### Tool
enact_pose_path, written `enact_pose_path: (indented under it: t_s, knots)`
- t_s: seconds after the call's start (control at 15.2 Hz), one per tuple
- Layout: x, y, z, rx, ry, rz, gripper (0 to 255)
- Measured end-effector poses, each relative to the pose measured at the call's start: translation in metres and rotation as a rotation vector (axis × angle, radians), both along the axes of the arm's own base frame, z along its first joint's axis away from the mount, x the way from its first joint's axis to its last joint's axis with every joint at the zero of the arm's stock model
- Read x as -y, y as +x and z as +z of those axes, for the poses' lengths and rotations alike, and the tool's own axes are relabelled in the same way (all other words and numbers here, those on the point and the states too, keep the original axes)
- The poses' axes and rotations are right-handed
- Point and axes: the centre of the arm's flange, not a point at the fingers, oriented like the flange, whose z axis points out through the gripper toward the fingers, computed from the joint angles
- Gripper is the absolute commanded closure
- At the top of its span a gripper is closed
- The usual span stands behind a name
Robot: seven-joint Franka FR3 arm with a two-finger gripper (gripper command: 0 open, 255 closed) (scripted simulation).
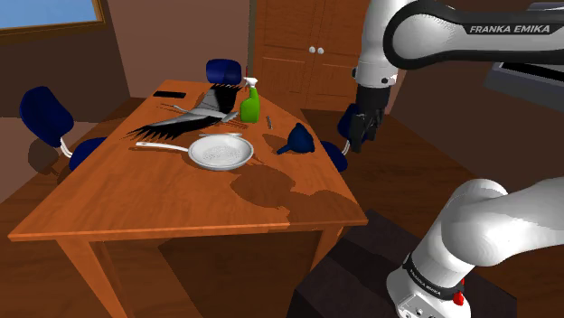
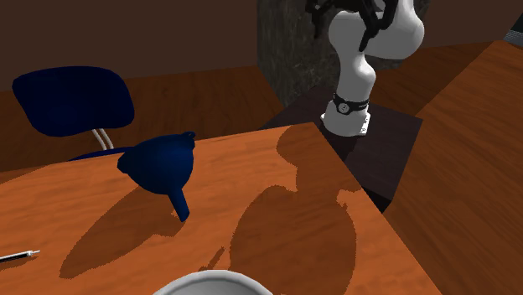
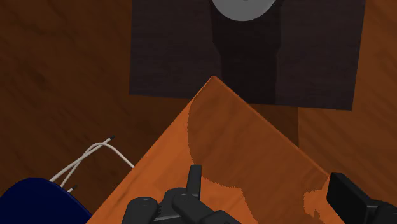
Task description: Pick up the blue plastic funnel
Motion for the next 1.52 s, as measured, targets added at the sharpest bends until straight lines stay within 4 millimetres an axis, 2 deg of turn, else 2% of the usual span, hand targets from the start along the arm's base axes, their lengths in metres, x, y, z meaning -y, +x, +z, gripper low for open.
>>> enact_pose_path:
  t_s: [0.13, 0.4, 1.25, 1.52]
  knots:
    - [0.003, 0.005, -0.002, 0.002, -0.004, 0.002, 0]
    - [0.021, 0.035, -0.020, 0.016, -0.034, 0.018, 0]
    - [0.088, 0.163, -0.082, 0.073, -0.145, 0.080, 0]
    - [0.109, 0.203, -0.094, 0.091, -0.179, 0.099, 0]
